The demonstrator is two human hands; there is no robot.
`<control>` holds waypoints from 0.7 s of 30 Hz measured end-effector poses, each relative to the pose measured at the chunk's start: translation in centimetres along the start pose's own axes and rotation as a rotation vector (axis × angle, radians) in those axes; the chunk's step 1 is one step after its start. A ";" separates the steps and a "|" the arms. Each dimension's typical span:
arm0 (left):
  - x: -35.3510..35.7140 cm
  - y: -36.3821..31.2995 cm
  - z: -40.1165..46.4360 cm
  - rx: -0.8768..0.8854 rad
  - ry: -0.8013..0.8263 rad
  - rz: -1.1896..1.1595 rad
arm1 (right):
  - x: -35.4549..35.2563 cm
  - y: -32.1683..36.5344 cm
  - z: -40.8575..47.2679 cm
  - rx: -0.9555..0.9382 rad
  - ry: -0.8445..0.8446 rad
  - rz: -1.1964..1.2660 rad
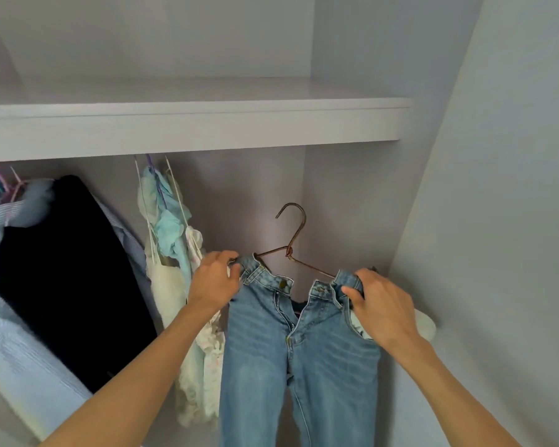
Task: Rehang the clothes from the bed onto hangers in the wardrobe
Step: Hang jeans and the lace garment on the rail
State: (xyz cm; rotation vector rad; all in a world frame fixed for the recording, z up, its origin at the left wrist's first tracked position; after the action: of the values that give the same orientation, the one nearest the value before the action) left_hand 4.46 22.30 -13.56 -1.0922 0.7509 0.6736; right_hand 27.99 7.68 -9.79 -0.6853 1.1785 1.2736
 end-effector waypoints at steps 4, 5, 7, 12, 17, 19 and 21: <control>-1.1 1.2 3.0 0.072 -0.180 0.239 | 1.7 0.8 3.3 0.181 0.099 0.113; -1.4 1.7 3.5 0.042 -0.198 0.272 | 2.3 0.8 4.0 0.240 0.144 0.203; -1.8 2.8 4.4 -0.041 -0.217 0.327 | 3.6 1.1 5.4 0.342 0.234 0.409; -3.4 4.9 6.1 -0.192 -0.221 0.398 | 5.6 2.6 9.6 0.489 0.256 0.701; -3.9 6.4 6.9 -0.255 -0.187 0.379 | 6.8 4.2 13.9 0.602 0.127 0.909; -3.8 6.7 7.0 -0.209 -0.186 0.361 | 6.6 4.6 15.5 0.624 0.047 0.947; -3.8 6.9 7.1 -0.172 -0.178 0.341 | 6.0 4.8 17.2 0.627 -0.046 0.962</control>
State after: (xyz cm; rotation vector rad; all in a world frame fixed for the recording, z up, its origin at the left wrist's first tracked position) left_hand -1.81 30.81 -12.17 -1.0520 0.7420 1.1277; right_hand 27.51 26.48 -9.08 0.4447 1.8400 1.5221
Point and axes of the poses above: each hand's wrist, its own z-axis towards the middle knuckle, its own x-axis out of the palm, y = z × x, the point moved 2 cm from there along z, towards the middle knuckle, and after that the axes turned 1 degree about y, right-handed, at the moved point
